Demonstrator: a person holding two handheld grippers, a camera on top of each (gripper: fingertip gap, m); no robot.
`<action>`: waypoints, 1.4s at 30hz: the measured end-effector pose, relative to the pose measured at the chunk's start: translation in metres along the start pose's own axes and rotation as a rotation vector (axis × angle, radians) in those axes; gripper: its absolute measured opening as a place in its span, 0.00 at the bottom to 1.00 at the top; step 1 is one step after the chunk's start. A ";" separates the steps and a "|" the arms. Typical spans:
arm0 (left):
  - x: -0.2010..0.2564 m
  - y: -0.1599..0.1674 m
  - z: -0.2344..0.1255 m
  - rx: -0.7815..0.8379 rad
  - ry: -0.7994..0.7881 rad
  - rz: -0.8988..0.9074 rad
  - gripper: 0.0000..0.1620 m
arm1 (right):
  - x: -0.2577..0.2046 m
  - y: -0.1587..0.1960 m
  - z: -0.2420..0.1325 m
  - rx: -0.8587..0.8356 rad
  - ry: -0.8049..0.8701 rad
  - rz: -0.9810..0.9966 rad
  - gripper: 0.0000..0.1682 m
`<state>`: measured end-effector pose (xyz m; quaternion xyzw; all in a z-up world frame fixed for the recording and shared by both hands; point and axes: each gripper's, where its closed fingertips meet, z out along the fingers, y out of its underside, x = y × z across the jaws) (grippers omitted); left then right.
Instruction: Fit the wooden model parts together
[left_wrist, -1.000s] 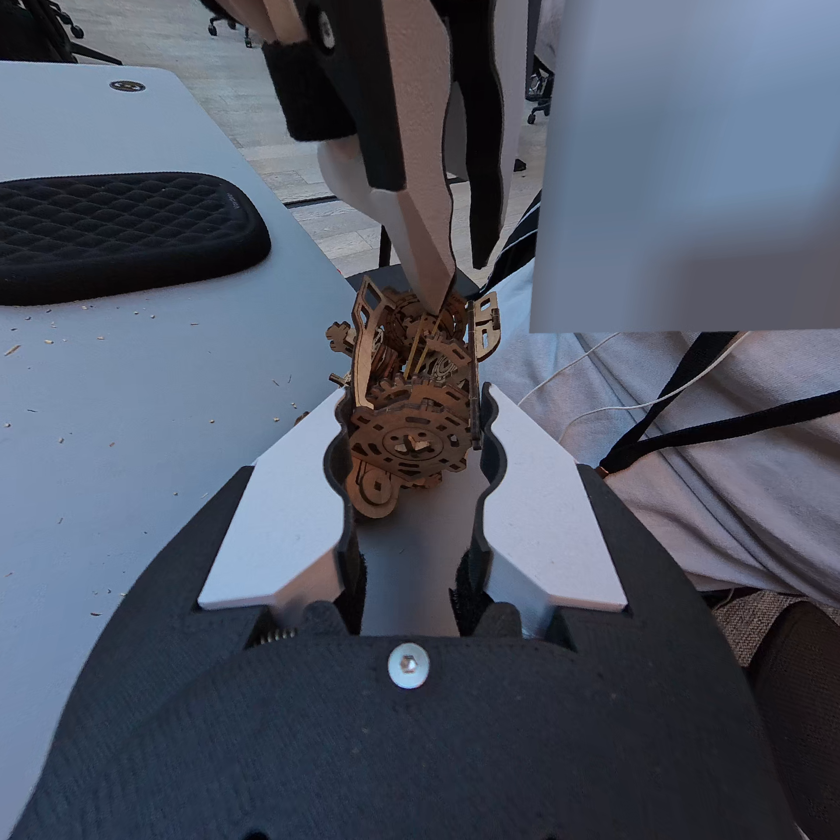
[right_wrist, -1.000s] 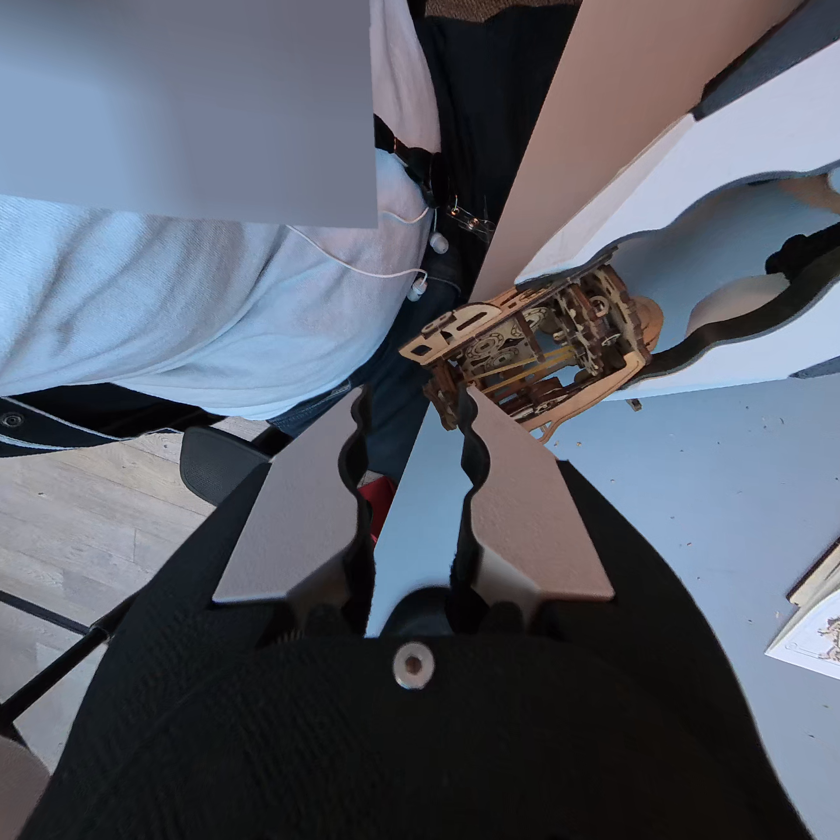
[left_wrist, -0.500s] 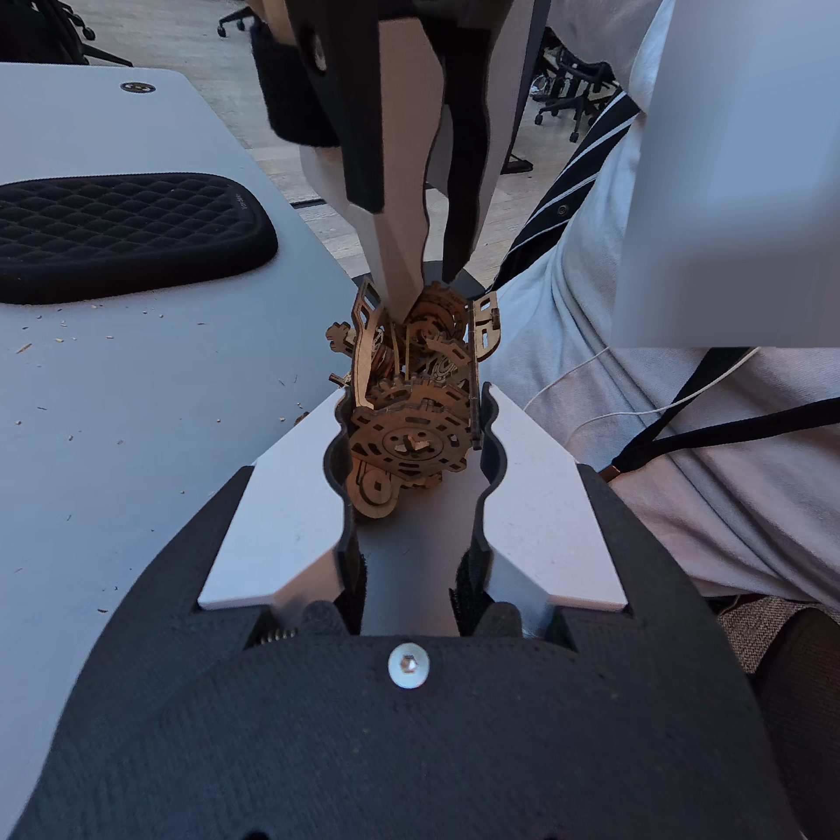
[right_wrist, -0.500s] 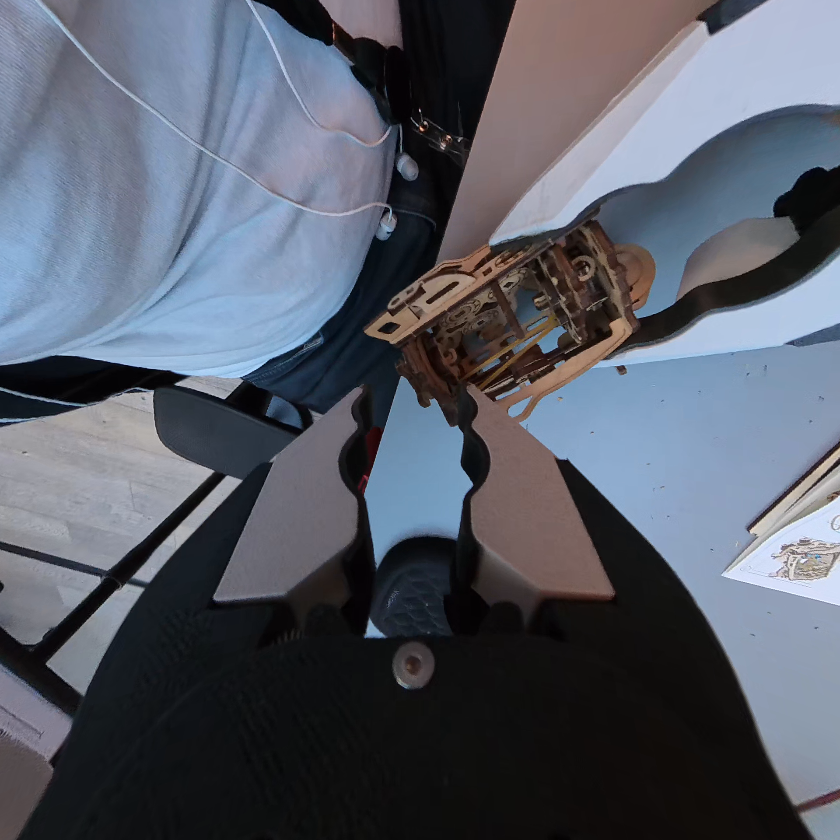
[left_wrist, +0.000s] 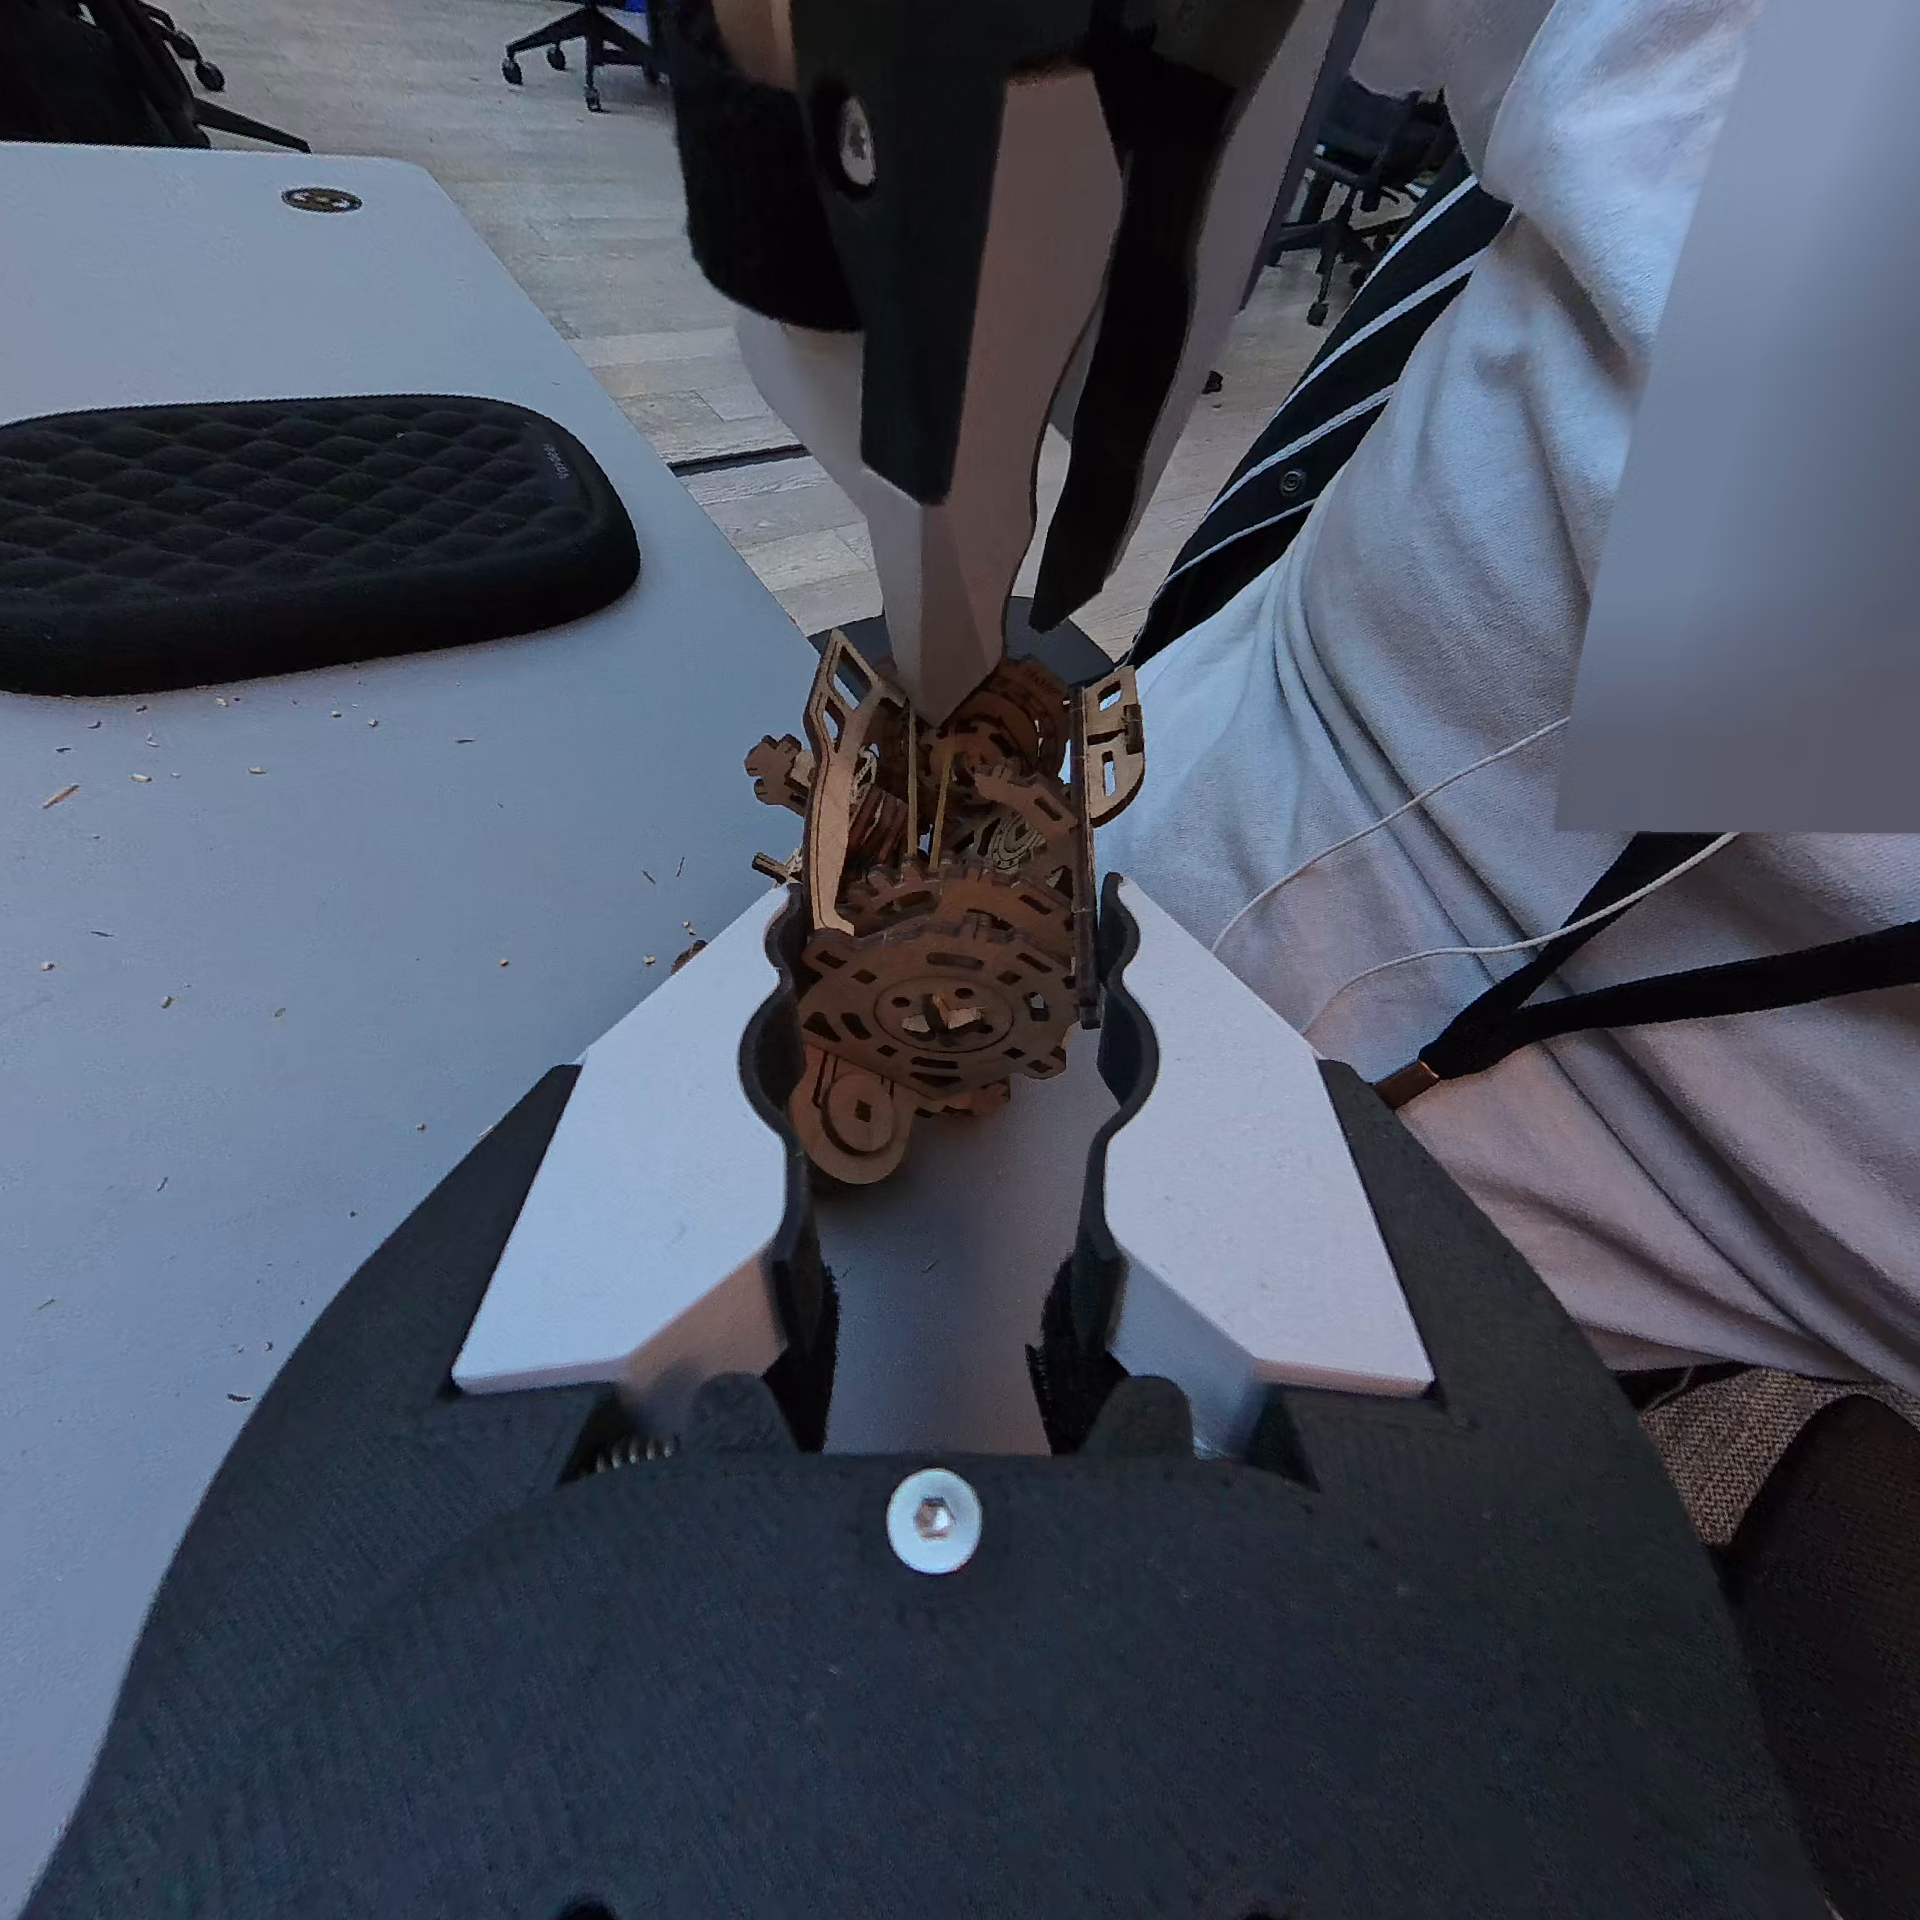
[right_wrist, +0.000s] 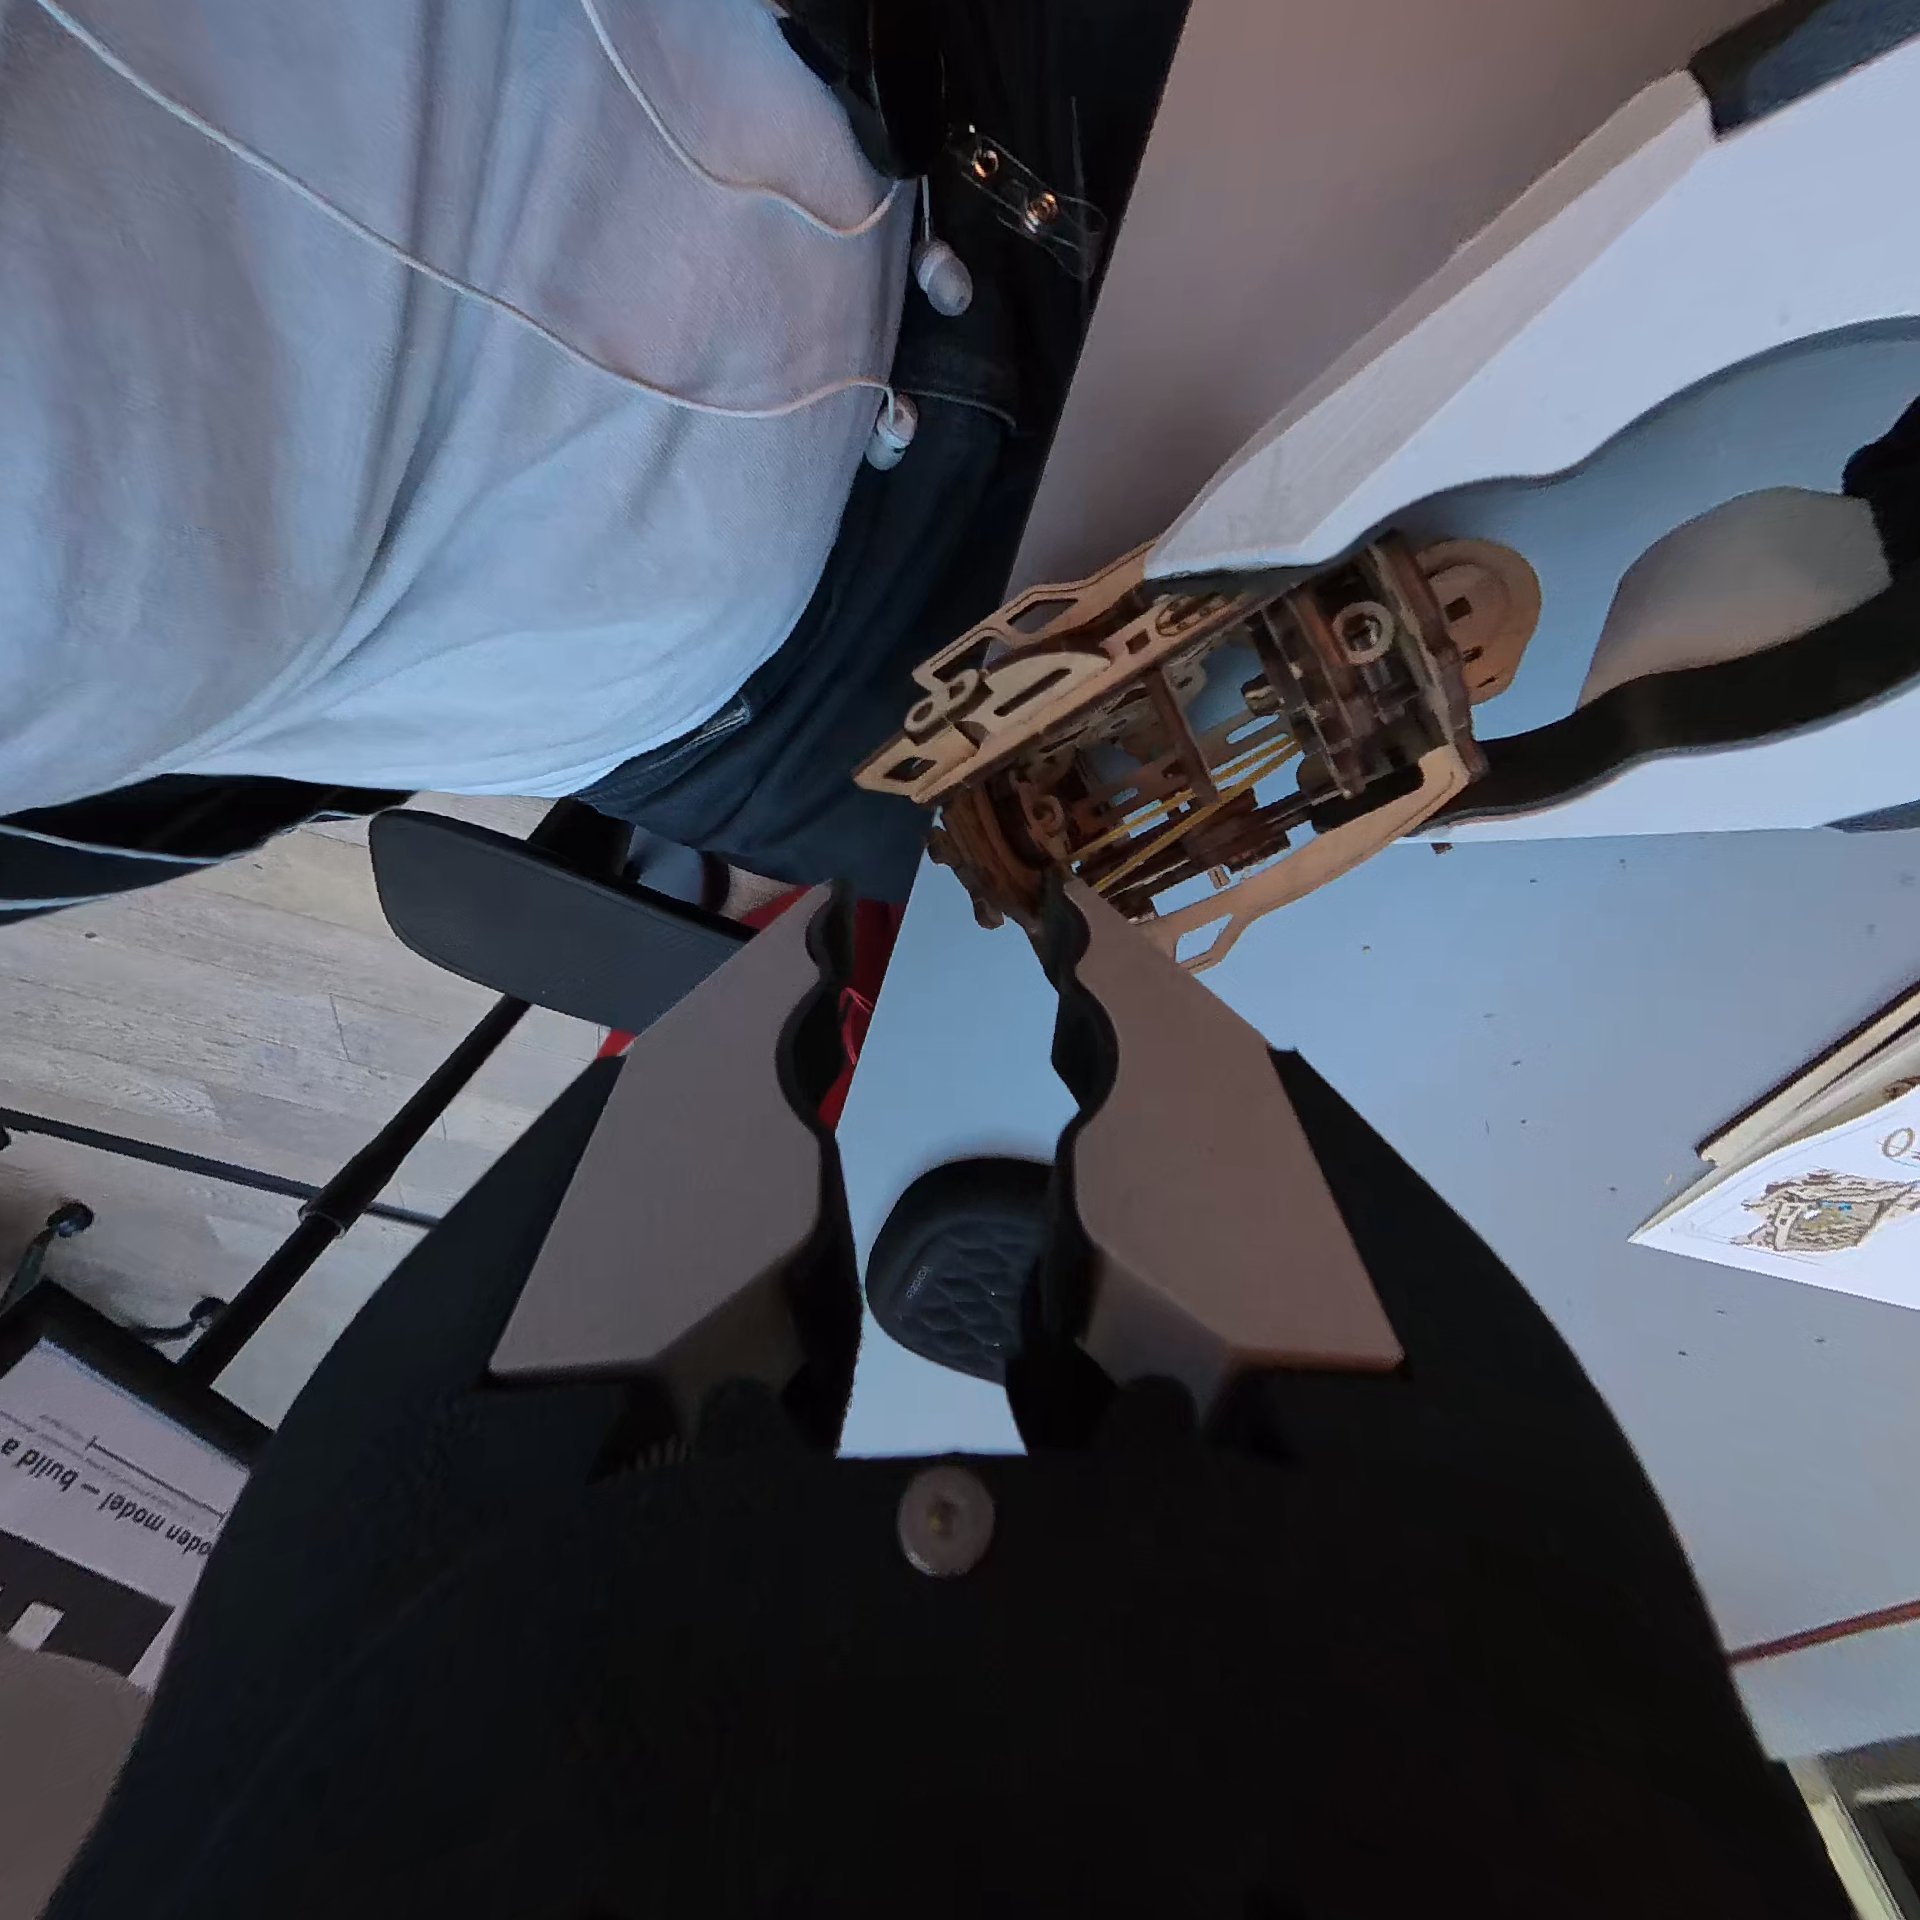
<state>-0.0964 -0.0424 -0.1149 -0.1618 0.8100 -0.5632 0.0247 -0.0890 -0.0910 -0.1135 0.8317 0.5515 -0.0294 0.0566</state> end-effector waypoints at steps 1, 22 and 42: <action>0.000 0.000 0.000 0.000 0.000 -0.001 0.33 | 0.000 0.000 0.000 -0.021 0.008 0.009 0.21; 0.001 0.000 -0.001 -0.003 -0.017 0.047 0.33 | -0.004 -0.009 -0.003 0.138 -0.051 0.313 0.27; -0.001 0.000 -0.001 -0.001 -0.040 0.057 0.33 | 0.004 -0.012 -0.007 0.223 -0.010 0.588 0.27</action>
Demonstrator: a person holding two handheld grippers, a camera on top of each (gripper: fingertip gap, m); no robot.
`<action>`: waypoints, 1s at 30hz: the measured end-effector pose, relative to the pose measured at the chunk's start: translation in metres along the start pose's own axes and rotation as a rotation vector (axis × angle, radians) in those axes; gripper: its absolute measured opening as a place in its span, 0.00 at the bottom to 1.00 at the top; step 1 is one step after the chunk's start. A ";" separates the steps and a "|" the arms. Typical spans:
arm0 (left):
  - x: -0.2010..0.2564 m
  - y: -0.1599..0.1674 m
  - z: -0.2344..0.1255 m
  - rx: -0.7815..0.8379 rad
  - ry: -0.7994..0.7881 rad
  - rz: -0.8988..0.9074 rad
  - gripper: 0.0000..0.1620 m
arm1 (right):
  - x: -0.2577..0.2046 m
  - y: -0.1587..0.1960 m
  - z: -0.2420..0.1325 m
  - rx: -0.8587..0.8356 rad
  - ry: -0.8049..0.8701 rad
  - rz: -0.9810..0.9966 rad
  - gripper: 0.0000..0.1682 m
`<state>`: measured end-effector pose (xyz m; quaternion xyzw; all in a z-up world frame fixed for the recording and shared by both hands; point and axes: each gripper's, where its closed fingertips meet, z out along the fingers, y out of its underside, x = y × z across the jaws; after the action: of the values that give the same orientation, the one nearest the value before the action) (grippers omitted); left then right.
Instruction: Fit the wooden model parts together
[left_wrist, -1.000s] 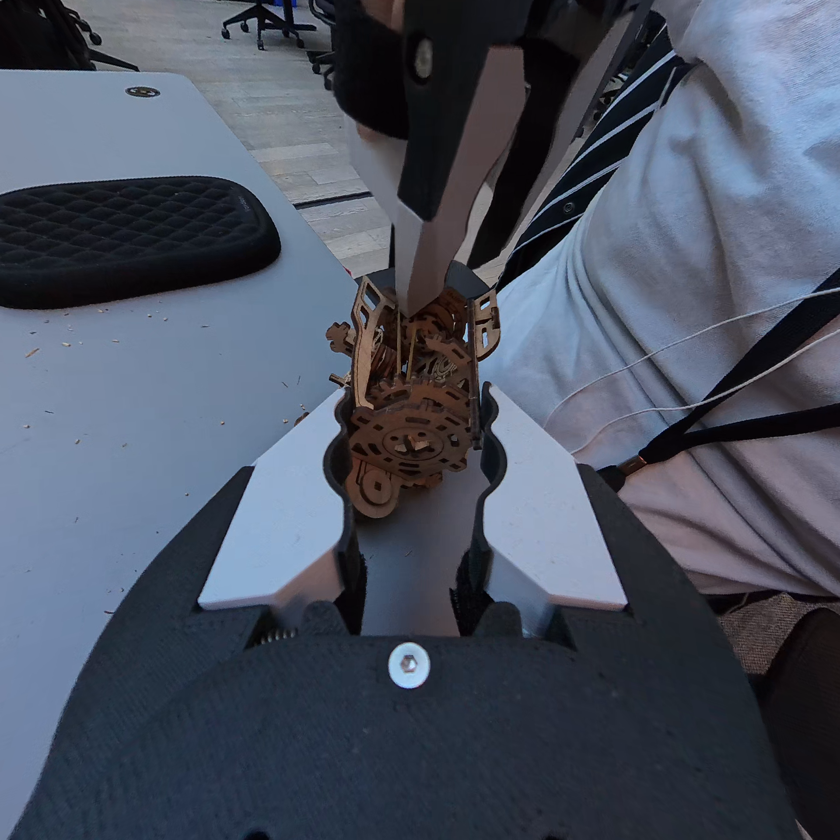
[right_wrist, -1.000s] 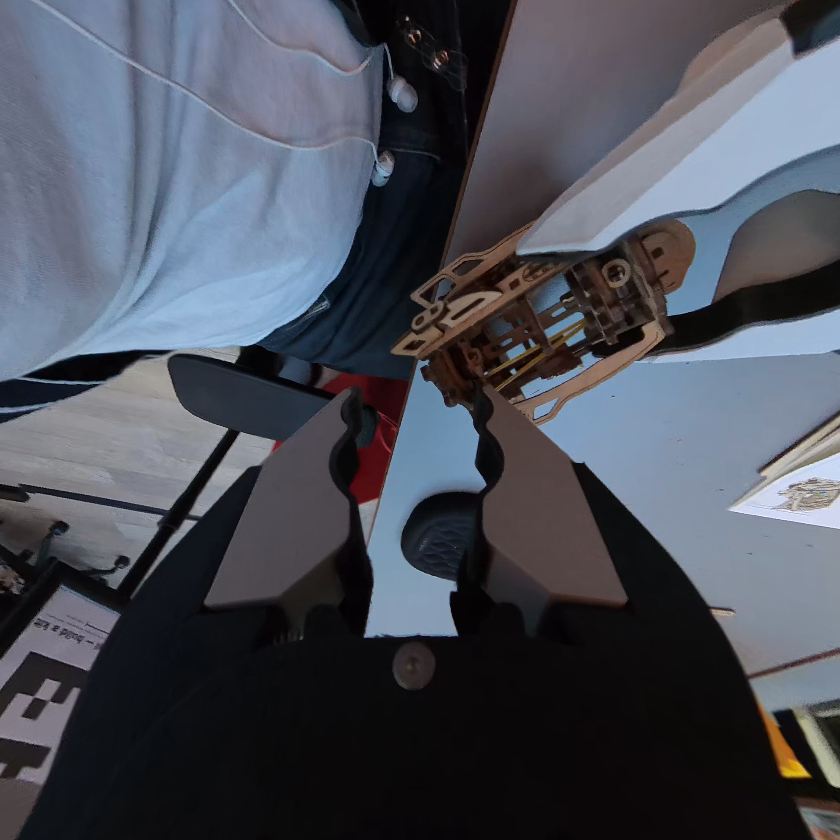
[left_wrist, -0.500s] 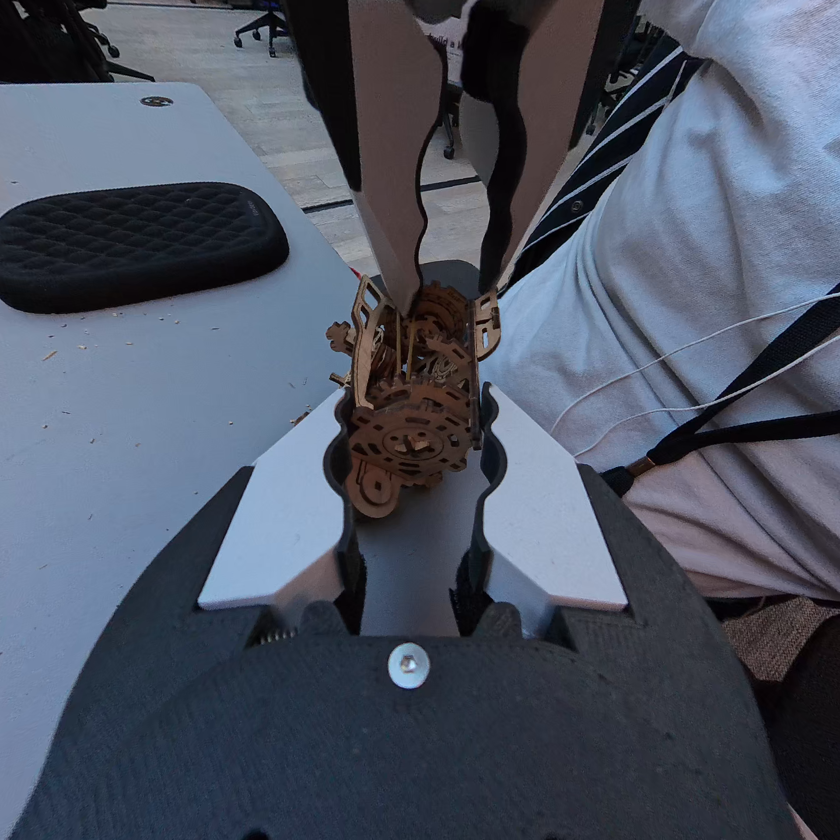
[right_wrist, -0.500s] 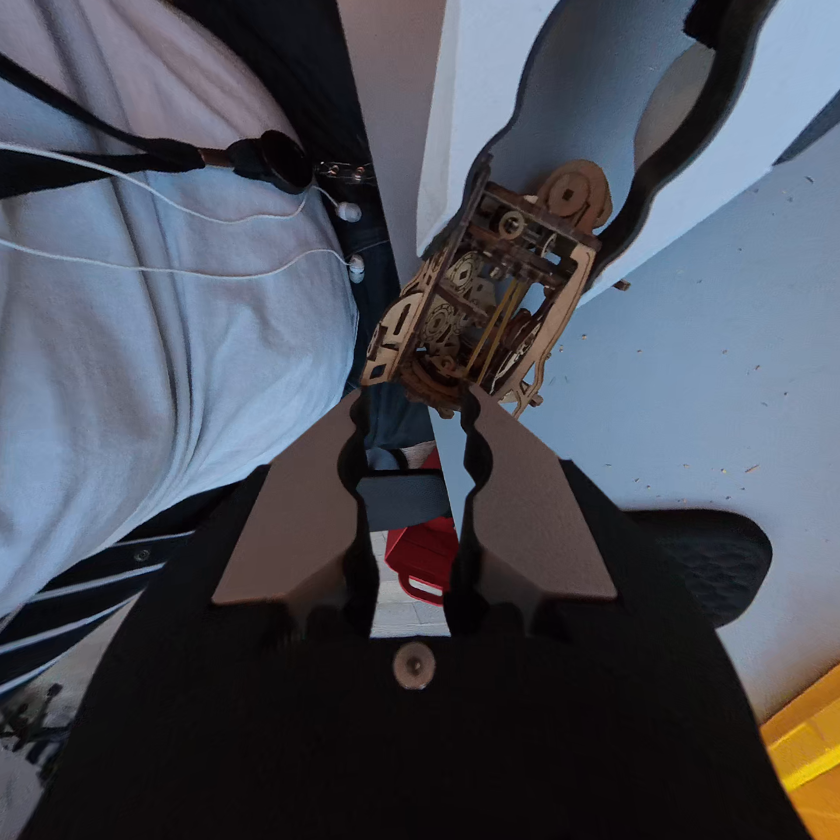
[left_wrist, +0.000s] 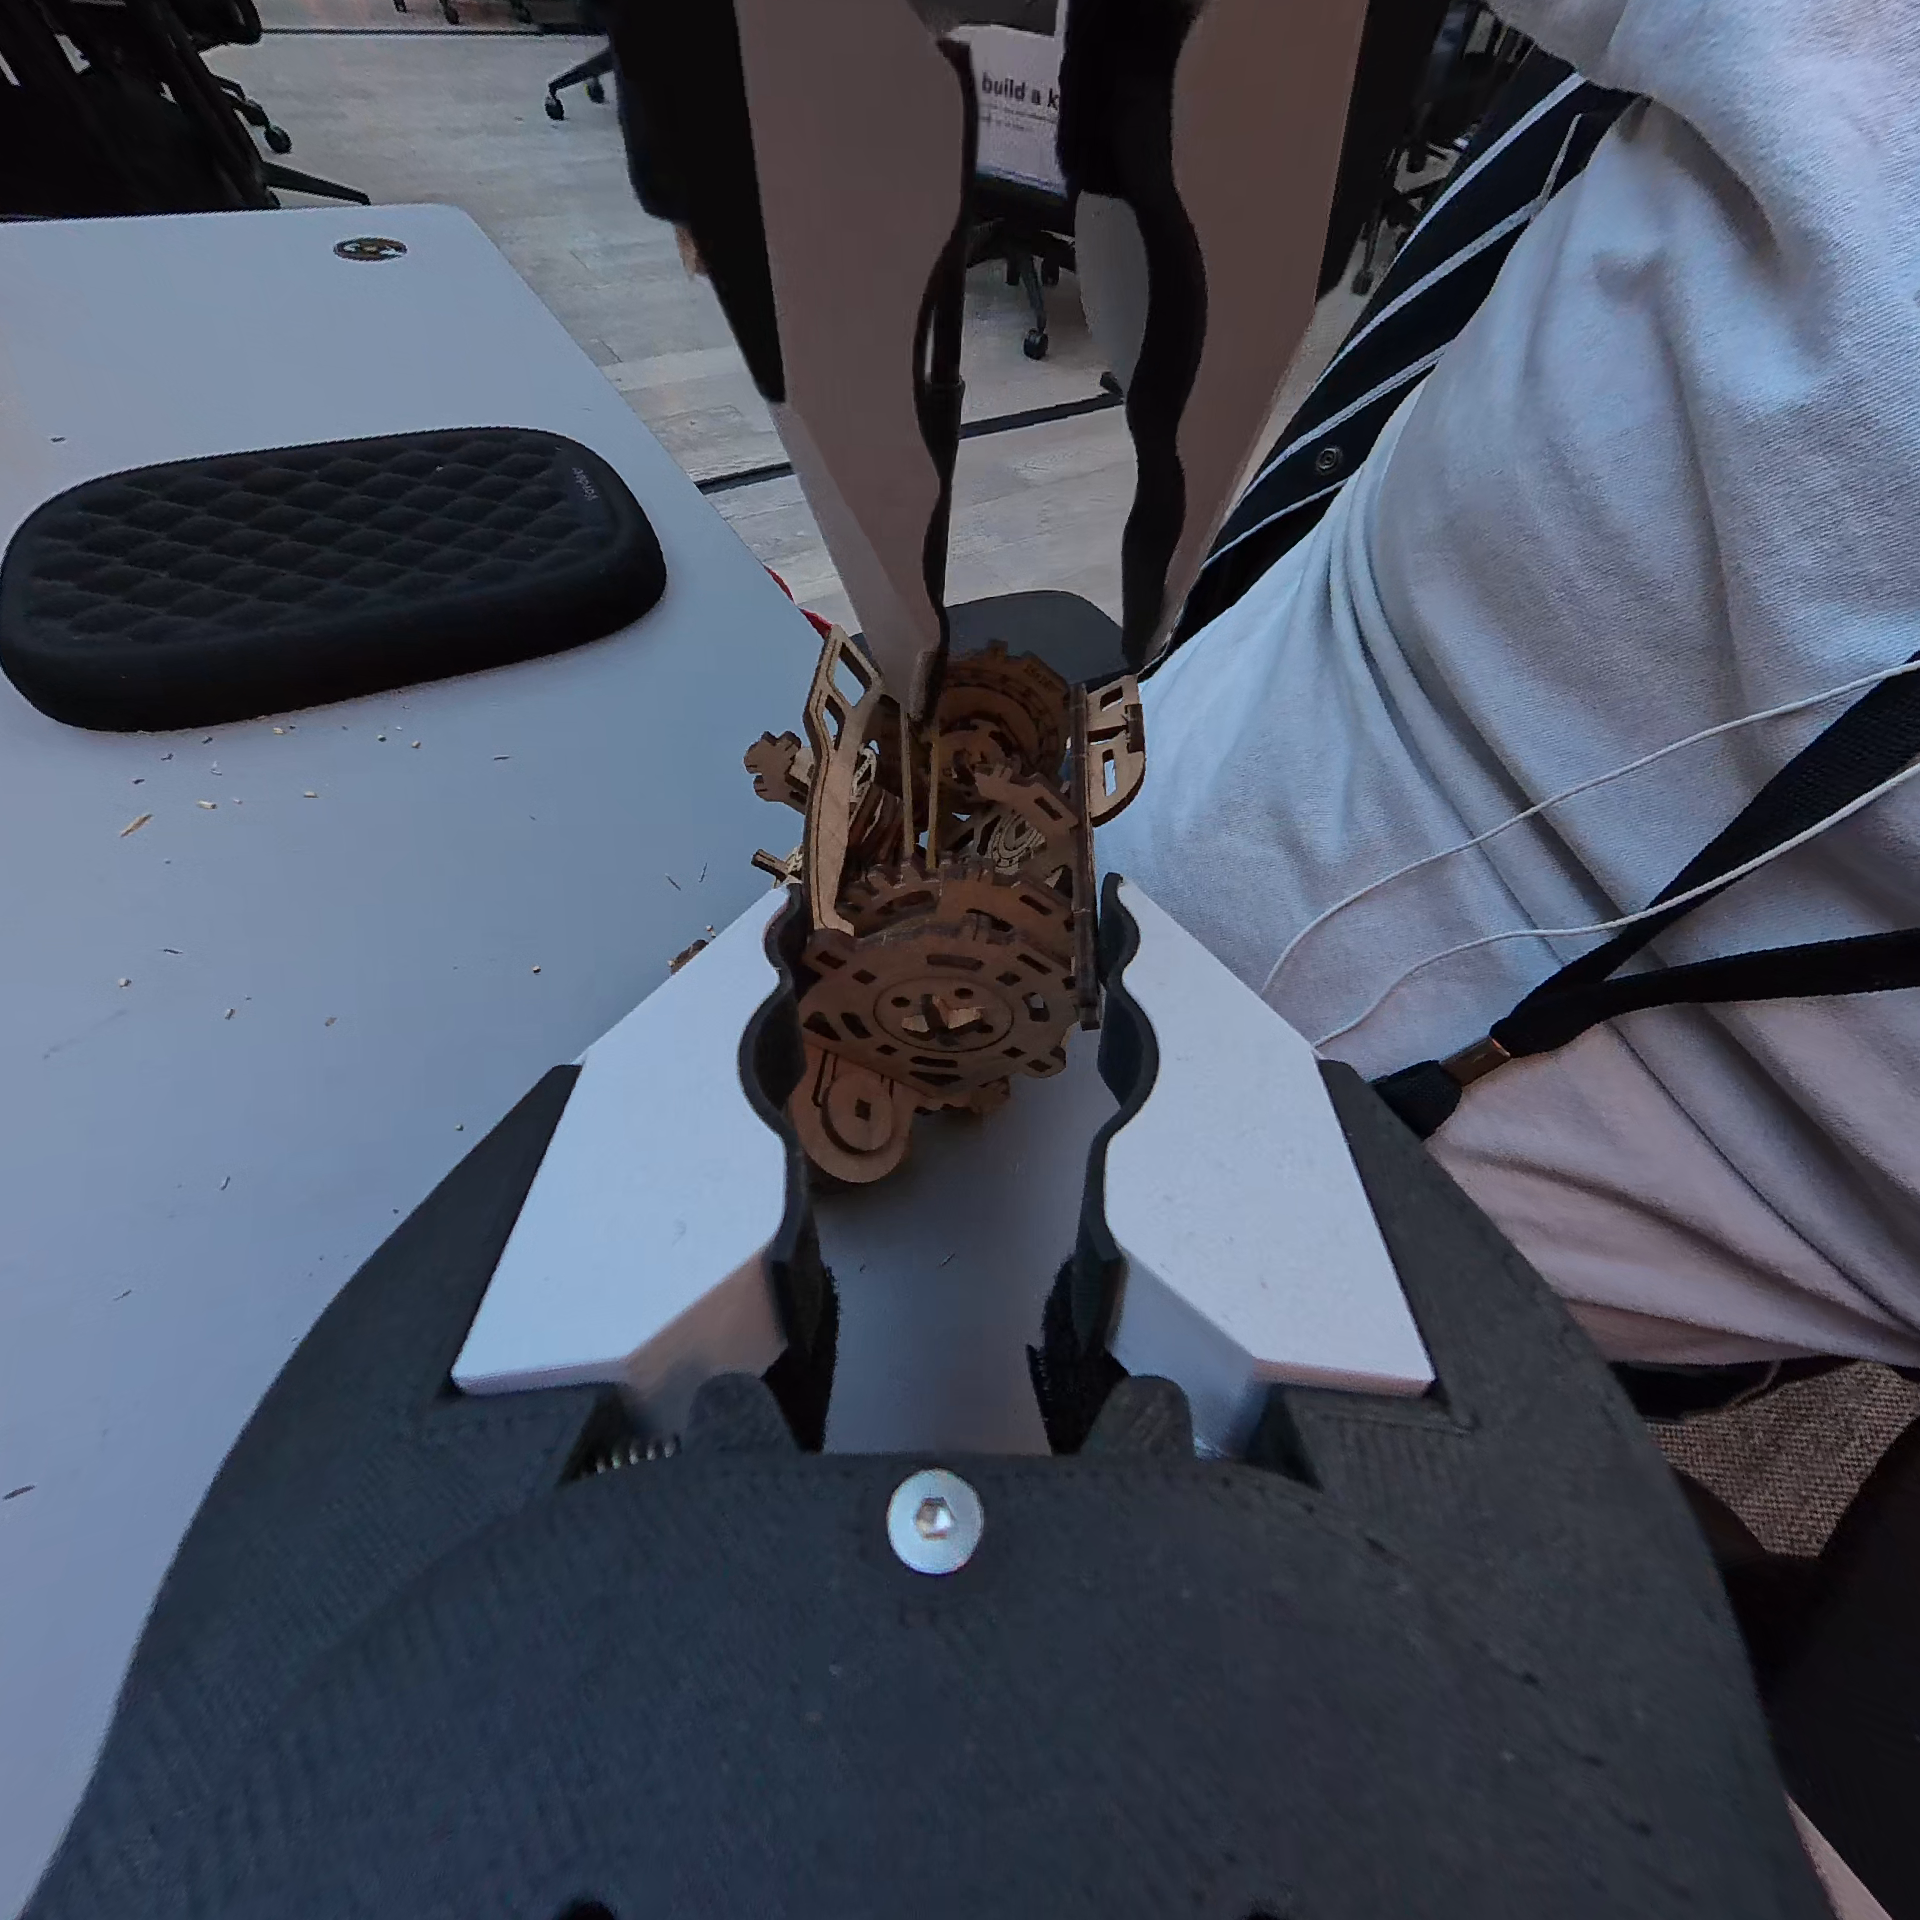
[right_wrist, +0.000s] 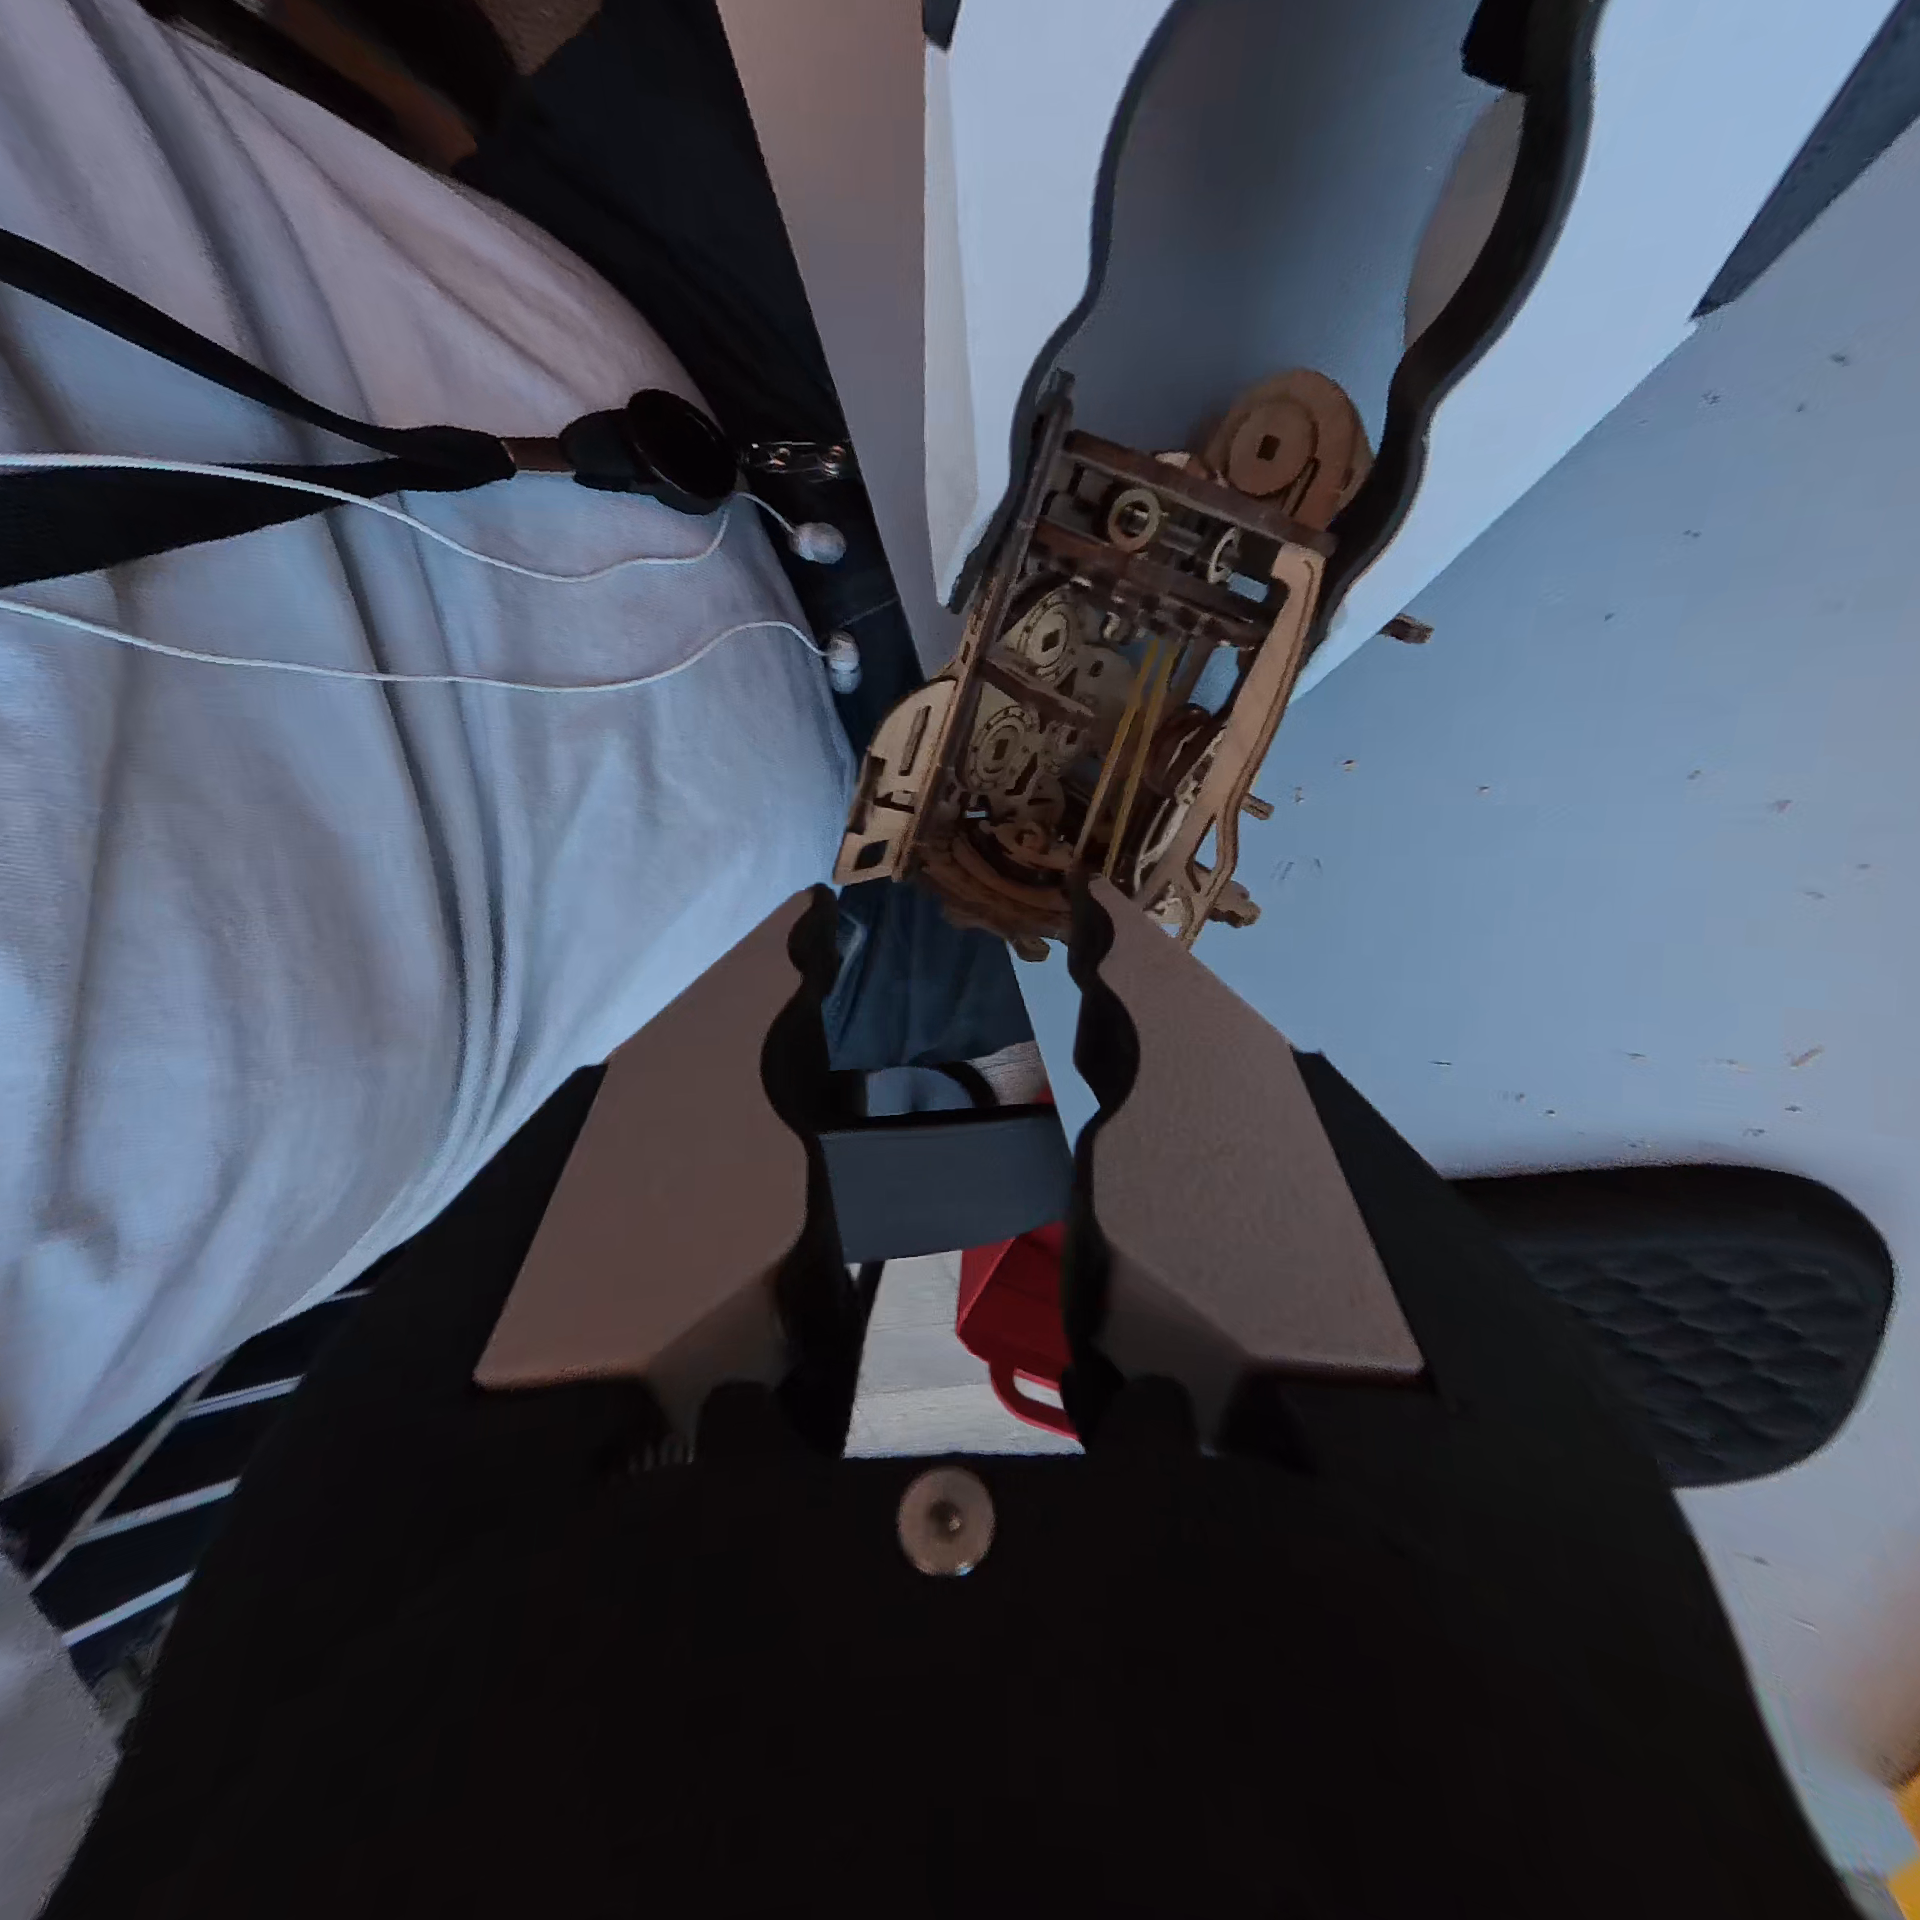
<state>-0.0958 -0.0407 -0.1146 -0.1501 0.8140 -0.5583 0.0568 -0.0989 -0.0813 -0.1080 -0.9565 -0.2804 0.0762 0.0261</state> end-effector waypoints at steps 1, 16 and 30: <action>0.000 0.000 0.000 0.000 0.000 0.000 0.33 | -0.002 0.000 0.000 0.010 -0.033 0.021 0.28; 0.000 0.000 0.000 0.002 0.008 -0.005 0.33 | -0.016 0.011 0.005 -0.053 0.076 -0.370 0.40; 0.000 0.000 0.000 0.002 0.013 -0.005 0.33 | -0.004 0.022 0.010 -0.254 0.297 -0.644 0.40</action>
<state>-0.0959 -0.0410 -0.1146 -0.1484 0.8134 -0.5601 0.0503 -0.0920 -0.1022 -0.1191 -0.8157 -0.5671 -0.1107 -0.0296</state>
